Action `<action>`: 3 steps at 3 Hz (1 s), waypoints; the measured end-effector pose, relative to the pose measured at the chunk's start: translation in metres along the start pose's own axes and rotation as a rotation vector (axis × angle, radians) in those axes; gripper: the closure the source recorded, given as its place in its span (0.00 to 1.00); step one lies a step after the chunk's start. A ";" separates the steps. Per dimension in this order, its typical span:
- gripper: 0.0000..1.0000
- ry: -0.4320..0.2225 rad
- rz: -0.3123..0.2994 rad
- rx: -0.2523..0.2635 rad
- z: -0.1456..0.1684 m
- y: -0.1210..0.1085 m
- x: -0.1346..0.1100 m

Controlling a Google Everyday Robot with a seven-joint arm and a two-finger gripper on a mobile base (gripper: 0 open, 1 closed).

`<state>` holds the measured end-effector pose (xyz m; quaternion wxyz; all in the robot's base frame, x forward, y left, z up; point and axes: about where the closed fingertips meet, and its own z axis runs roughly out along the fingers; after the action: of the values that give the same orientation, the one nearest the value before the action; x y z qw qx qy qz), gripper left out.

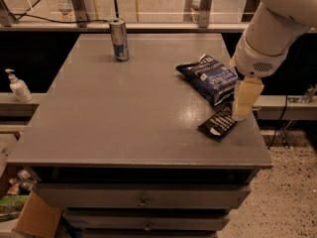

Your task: Move rxbar chocolate near blue chip bag

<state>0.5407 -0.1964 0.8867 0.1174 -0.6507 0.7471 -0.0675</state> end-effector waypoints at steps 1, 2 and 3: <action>0.00 -0.001 0.000 0.000 0.000 0.000 0.000; 0.00 -0.013 -0.026 0.007 0.002 0.005 -0.002; 0.00 -0.066 0.008 0.013 0.002 -0.002 0.023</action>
Offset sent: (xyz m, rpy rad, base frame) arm -0.0080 0.0065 -0.0068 0.0121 -0.0209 0.0662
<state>0.5401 -0.2193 0.8827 0.1465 -0.6488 0.7451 -0.0503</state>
